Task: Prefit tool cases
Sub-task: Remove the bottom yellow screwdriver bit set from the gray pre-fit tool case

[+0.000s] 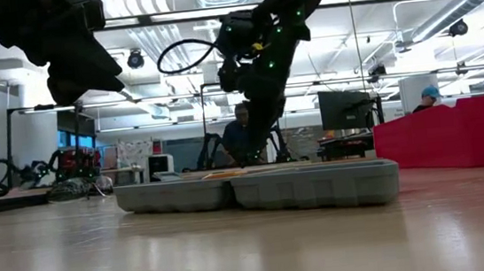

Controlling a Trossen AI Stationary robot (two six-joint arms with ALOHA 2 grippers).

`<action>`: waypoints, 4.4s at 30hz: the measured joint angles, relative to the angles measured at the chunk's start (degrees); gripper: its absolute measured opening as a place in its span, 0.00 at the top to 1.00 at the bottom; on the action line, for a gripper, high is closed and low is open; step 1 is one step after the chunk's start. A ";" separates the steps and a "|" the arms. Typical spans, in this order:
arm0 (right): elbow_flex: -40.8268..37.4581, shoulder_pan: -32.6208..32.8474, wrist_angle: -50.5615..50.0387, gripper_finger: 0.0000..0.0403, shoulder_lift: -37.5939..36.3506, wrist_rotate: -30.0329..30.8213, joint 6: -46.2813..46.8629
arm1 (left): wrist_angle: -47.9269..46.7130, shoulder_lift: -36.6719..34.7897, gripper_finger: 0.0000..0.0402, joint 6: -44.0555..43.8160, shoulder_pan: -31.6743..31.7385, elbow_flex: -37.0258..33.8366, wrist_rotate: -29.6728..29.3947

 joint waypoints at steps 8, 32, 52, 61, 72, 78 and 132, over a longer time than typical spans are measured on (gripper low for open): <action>-0.09 2.09 -1.53 0.89 -2.26 -8.09 1.77 | -0.08 0.00 0.66 -0.31 0.00 -0.72 -0.02; -0.20 16.88 -10.03 0.76 -3.26 -12.65 3.02 | 2.05 5.05 0.66 -1.32 -0.06 -0.79 3.98; -0.83 31.03 -8.04 0.61 -2.97 3.95 -2.37 | 13.06 11.96 0.66 -1.63 -0.02 -0.83 8.75; -1.01 33.14 -8.27 0.50 0.61 4.11 -4.22 | 13.08 11.78 0.66 -2.36 -0.07 0.15 9.43; -1.33 34.23 -7.50 0.49 3.34 4.04 -8.41 | 13.02 11.68 0.66 -2.34 -0.04 0.94 9.98; -1.27 34.21 -7.23 0.50 5.87 3.86 -10.03 | 12.71 11.60 0.66 -2.48 -0.04 0.96 10.93; 9.68 14.42 -17.55 0.83 -2.00 13.56 -19.19 | 11.56 11.52 0.66 -2.74 -1.38 0.87 13.60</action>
